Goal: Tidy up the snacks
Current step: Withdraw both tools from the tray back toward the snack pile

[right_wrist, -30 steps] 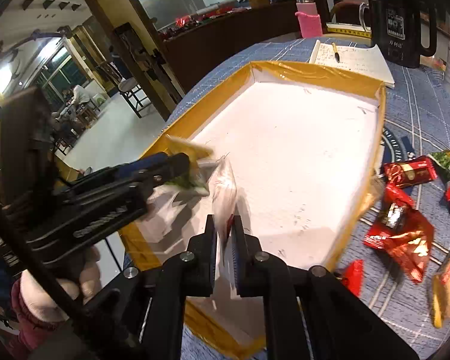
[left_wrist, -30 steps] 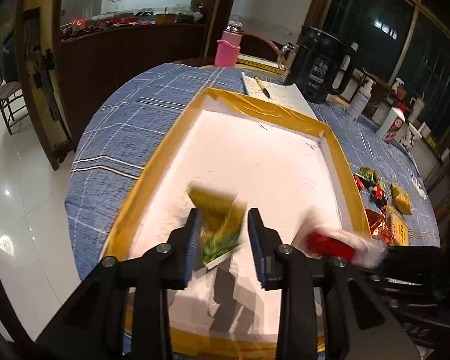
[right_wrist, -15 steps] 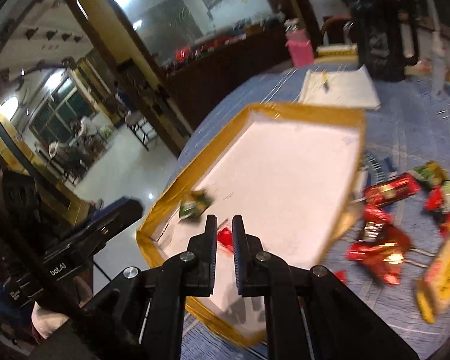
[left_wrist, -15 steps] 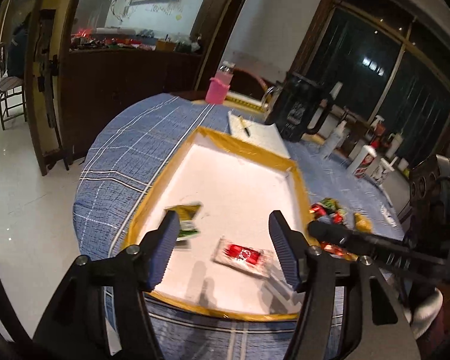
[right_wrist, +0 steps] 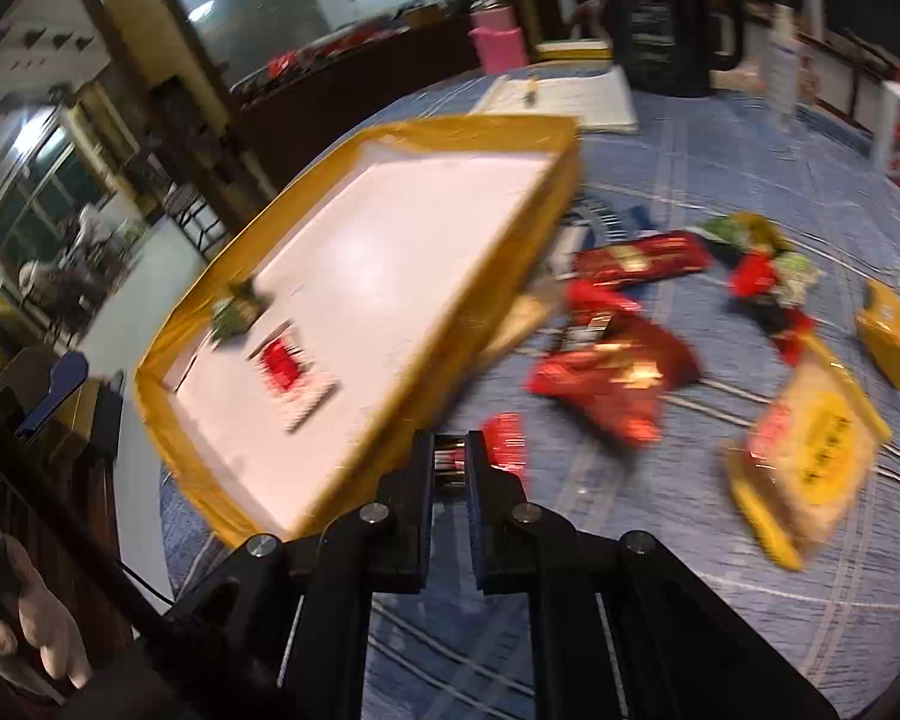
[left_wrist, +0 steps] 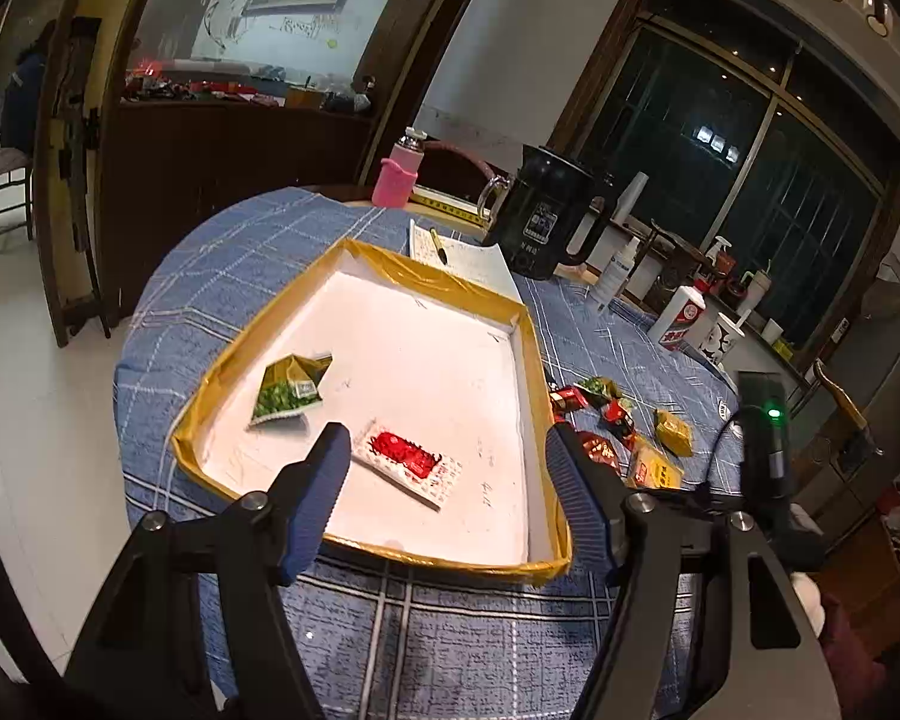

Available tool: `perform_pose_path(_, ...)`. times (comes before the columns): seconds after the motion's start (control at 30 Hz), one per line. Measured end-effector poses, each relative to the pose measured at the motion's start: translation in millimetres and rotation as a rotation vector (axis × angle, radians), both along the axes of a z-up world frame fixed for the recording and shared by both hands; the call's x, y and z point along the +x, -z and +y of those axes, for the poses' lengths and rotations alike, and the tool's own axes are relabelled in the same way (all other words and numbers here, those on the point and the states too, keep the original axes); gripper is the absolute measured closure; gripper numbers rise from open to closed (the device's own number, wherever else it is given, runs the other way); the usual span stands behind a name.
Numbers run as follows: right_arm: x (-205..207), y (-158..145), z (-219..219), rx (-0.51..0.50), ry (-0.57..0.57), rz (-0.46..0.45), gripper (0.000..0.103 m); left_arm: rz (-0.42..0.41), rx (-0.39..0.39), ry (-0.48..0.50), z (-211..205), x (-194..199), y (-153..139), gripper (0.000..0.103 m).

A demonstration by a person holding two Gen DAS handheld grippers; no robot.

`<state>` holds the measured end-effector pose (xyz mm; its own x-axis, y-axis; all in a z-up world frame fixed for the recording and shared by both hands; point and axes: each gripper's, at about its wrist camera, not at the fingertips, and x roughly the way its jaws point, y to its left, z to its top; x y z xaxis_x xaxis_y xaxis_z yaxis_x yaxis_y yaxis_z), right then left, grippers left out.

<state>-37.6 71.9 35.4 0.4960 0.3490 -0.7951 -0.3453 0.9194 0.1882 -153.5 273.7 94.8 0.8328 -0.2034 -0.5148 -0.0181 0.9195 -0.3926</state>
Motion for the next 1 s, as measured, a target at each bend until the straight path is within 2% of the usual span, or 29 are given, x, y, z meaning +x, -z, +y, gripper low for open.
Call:
perform_pose_path(0.07, 0.2, 1.5, 15.9, -0.011, -0.037, -0.002, 0.095, 0.003, -0.007, -0.001, -0.7, -0.2, 1.0, 0.035)
perform_pose_path(0.13, 4.0, -2.0, 25.5, 0.037, -0.104, -0.004, 0.095, 0.003, -0.010, -0.001, -1.2, -1.9, 2.0, 0.035)
perform_pose_path(0.2, 10.7, -7.8, 34.1, 0.034, -0.140, -0.025, 0.095, 0.002, -0.011, -0.001, -0.9, -2.9, 2.5, 0.035)
perform_pose_path(0.27, 23.6, -11.9, 30.8, 0.003, -0.111, -0.050, 0.095, -0.001, -0.015, -0.002, 1.3, -3.8, 2.8, 0.035)
perform_pose_path(0.47, 65.5, 2.0, 15.6, -0.084, 0.028, -0.029, 0.095, -0.017, -0.022, -0.004, 5.3, -5.3, 4.2, 0.035)
perform_pose_path(0.67, 82.5, 13.7, 27.7, -0.101, 0.064, -0.020, 0.095, -0.008, -0.023, 0.002, 2.8, -4.2, 8.1, 0.034)
perform_pose_path(0.8, 78.9, 14.5, 31.5, -0.160, 0.059, -0.027, 0.097, 0.000, -0.015, 0.015, -1.0, -2.8, 9.2, 0.034)
perform_pose_path(1.0, 52.3, 12.3, 2.1, -0.197, 0.044, 0.014, 0.096, -0.002, -0.023, 0.044, -8.7, -0.7, 9.8, 0.034)
